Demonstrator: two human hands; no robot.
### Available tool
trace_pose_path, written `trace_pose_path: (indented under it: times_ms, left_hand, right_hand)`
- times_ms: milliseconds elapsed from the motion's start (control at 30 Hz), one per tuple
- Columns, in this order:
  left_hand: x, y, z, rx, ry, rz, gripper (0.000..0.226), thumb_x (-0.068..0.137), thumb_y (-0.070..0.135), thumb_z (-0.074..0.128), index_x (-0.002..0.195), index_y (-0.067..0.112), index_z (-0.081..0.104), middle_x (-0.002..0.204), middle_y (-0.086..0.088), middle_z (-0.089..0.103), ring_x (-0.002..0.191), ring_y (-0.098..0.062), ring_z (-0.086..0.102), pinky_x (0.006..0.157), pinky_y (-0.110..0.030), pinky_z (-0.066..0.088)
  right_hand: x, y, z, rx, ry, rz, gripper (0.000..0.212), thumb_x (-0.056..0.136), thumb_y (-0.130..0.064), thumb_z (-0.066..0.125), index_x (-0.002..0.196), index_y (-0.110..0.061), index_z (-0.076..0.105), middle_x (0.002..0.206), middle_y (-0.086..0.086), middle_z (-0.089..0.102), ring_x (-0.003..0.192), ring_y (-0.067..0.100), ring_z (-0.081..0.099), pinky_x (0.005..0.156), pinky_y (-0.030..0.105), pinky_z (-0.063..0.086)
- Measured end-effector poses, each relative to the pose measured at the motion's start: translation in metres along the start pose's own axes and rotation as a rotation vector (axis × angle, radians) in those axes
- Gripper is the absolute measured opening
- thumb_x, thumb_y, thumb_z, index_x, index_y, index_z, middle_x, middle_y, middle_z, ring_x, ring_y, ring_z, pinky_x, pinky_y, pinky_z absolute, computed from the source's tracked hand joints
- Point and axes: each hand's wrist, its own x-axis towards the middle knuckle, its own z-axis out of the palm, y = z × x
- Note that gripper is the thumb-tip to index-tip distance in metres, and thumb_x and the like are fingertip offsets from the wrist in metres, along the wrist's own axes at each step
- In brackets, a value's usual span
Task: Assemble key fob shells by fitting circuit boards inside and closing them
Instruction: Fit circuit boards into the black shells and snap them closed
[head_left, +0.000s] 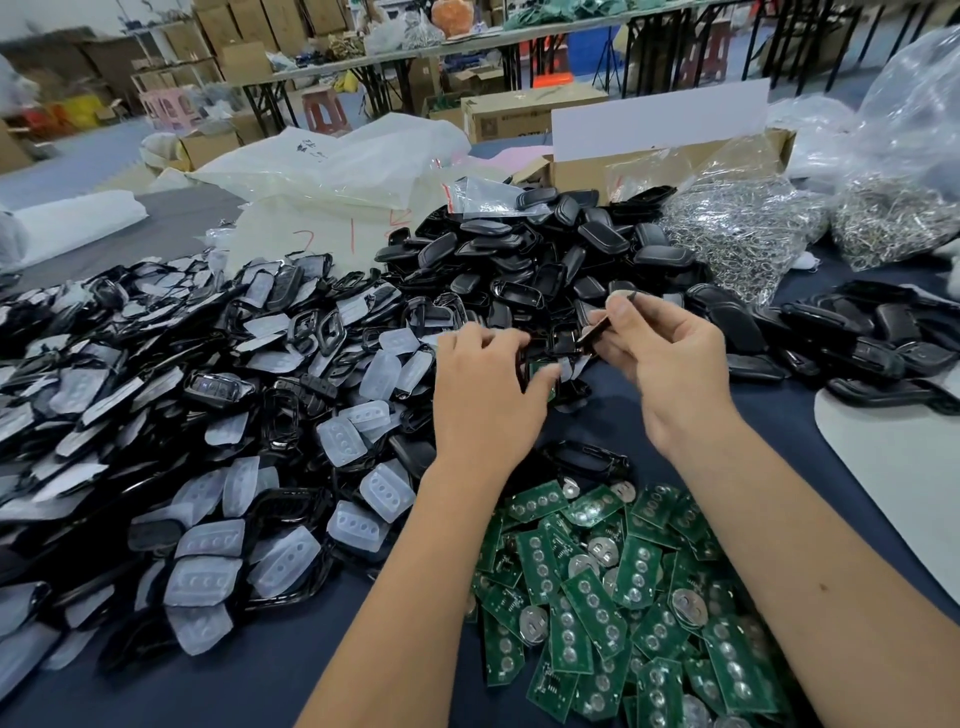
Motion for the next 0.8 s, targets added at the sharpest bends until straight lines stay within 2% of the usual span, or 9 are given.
trace_pose_path:
  times_ms: [67,133,200,300,367,433,500,700,800]
  left_hand:
    - [-0.001,-0.005,0.003,0.000,-0.081,-0.063,0.044,0.090,0.051,0.073,0.126,0.025,0.071,0.117,0.000,0.053,0.120,-0.022,0.039,0.097,-0.027,0.034]
    - [0.001,-0.006,0.003,-0.063,-0.095,-0.091,0.041,0.087,0.047,0.078,0.123,0.028,0.071,0.113,0.005,0.050,0.120,-0.021,0.040,0.094,-0.024,0.031]
    - [0.003,-0.005,0.002,-0.144,-0.070,-0.106,0.037,0.084,0.040,0.084,0.118,0.028,0.073,0.111,0.006,0.055,0.118,-0.019,0.048,0.096,-0.026,0.037]
    - [0.004,-0.008,0.000,-0.273,-0.028,-0.143,0.032,0.082,0.026,0.086,0.112,0.028,0.075,0.105,0.008,0.068,0.103,-0.012,0.062,0.095,-0.034,0.050]
    - [0.003,-0.010,0.000,-0.358,0.006,-0.191,0.027,0.082,0.019,0.085,0.103,0.033,0.074,0.092,0.015,0.068,0.090,-0.001,0.062,0.085,-0.024,0.052]
    - [0.003,-0.011,-0.001,-0.410,0.049,-0.220,0.033,0.083,0.014,0.084,0.087,0.041,0.067,0.082,0.019,0.063,0.082,0.007,0.060,0.070,-0.009,0.046]
    - [0.003,-0.012,-0.001,-0.445,0.075,-0.234,0.039,0.084,0.012,0.083,0.079,0.043,0.060,0.078,0.019,0.061,0.079,0.012,0.057,0.066,-0.005,0.043]
    - [0.007,-0.012,-0.005,-0.514,0.129,-0.228,0.024,0.091,0.026,0.078,0.086,0.041,0.061,0.079,0.011,0.067,0.068,-0.002,0.062,0.060,-0.014,0.049]
    - [0.008,-0.009,-0.006,-0.761,0.047,-0.296,0.011,0.096,0.024,0.073,0.097,0.028,0.062,0.085,-0.005,0.072,0.062,-0.020,0.072,0.053,-0.029,0.055]
  right_hand:
    - [0.003,-0.002,-0.003,0.062,-0.021,0.056,0.010,0.097,-0.018,0.072,0.101,-0.009,0.076,0.092,0.008,0.080,0.095,0.019,0.076,0.087,0.031,0.061]
    - [0.003,-0.003,-0.004,0.104,-0.065,0.107,0.012,0.098,-0.018,0.070,0.102,-0.008,0.076,0.097,0.009,0.080,0.098,0.019,0.074,0.086,0.029,0.061]
    - [0.003,-0.003,-0.005,0.120,-0.115,0.136,0.018,0.094,-0.022,0.071,0.105,-0.008,0.075,0.103,0.010,0.079,0.097,0.018,0.073,0.085,0.027,0.060]
    - [0.003,-0.003,-0.006,0.130,-0.173,0.151,0.038,0.082,-0.028,0.074,0.111,-0.004,0.074,0.100,0.007,0.075,0.088,0.014,0.070,0.084,0.027,0.060]
    - [0.003,-0.003,-0.007,0.117,-0.201,0.159,0.040,0.080,-0.028,0.074,0.112,-0.004,0.073,0.096,0.006,0.073,0.083,0.011,0.069,0.083,0.026,0.059]
    - [0.002,-0.002,-0.007,0.108,-0.228,0.172,0.037,0.081,-0.027,0.073,0.111,-0.004,0.074,0.097,0.008,0.070,0.082,0.011,0.067,0.082,0.025,0.059]
    - [0.002,0.000,-0.007,0.094,-0.253,0.182,0.035,0.082,-0.025,0.073,0.111,-0.005,0.074,0.094,0.006,0.073,0.081,0.009,0.068,0.082,0.025,0.059]
    - [-0.002,-0.001,-0.005,0.049,-0.337,0.182,0.036,0.084,-0.021,0.071,0.115,-0.003,0.073,0.100,0.008,0.076,0.093,0.015,0.072,0.085,0.026,0.060]
    - [-0.004,-0.002,-0.004,0.019,-0.376,0.161,0.034,0.085,-0.021,0.071,0.114,-0.003,0.074,0.105,0.013,0.074,0.099,0.019,0.070,0.092,0.032,0.060]
